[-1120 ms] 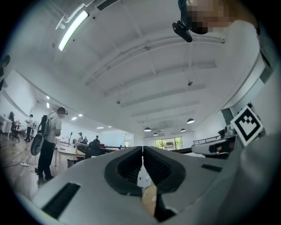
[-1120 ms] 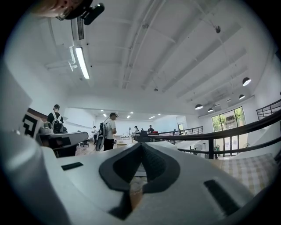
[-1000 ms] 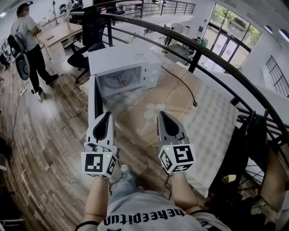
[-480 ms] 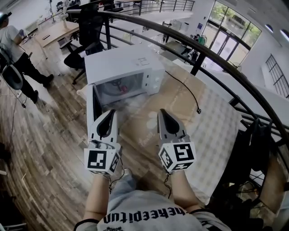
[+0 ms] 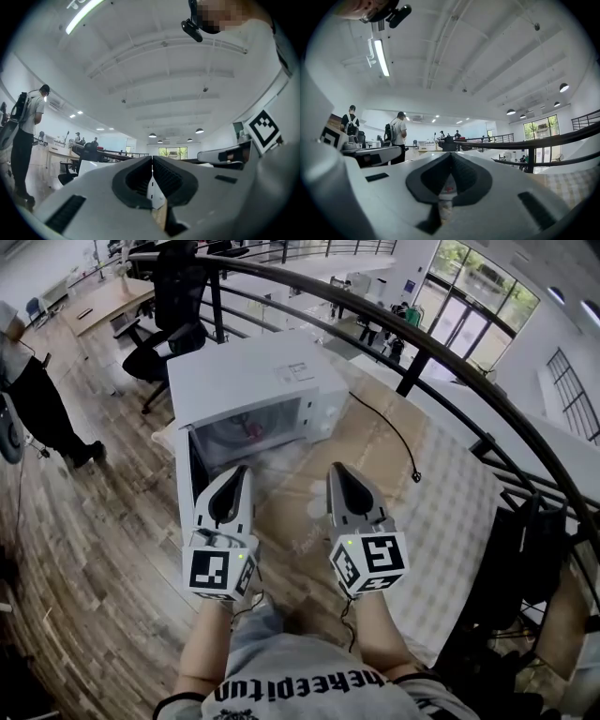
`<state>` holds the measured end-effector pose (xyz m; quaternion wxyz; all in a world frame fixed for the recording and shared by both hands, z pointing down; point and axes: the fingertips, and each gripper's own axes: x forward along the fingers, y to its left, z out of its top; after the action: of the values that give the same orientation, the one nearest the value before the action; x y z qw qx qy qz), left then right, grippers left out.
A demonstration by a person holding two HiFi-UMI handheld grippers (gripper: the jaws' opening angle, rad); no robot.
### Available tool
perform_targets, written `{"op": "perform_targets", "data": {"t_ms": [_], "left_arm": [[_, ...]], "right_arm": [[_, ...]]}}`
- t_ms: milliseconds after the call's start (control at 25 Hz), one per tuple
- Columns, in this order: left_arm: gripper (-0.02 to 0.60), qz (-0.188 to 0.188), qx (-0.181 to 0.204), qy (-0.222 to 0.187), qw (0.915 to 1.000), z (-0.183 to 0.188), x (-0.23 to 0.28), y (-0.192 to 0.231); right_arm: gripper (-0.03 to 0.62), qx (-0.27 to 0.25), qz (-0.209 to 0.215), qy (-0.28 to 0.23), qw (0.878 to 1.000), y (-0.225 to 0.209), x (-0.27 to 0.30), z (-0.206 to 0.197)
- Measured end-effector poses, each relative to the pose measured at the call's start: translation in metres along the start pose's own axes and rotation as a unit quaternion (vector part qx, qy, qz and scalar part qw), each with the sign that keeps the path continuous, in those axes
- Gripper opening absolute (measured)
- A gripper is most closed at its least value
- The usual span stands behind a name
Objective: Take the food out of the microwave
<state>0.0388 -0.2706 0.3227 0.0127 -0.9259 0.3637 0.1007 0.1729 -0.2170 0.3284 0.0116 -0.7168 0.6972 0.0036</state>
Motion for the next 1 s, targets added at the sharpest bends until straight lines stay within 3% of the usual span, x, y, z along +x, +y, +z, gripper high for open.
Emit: {"op": "perform_targets", "data": {"t_ms": [480, 800, 1000], "left_arm": [[0.011, -0.003, -0.022, 0.021, 0.9995, -0.016, 0.011, 0.011], [0.011, 0.02, -0.007, 0.025, 0.9995, -0.022, 0.011, 0.019], [0.011, 0.055, -0.001, 0.033, 0.998, -0.028, 0.015, 0.024]], "right_arm": [[0.005, -0.008, 0.013, 0.01, 1.0, 0.012, 0.054, -0.013], [0.005, -0.012, 0.069, 0.039, 0.997, 0.022, 0.091, -0.032], [0.005, -0.009, 0.115, 0.058, 0.992, 0.027, 0.116, -0.043]]}}
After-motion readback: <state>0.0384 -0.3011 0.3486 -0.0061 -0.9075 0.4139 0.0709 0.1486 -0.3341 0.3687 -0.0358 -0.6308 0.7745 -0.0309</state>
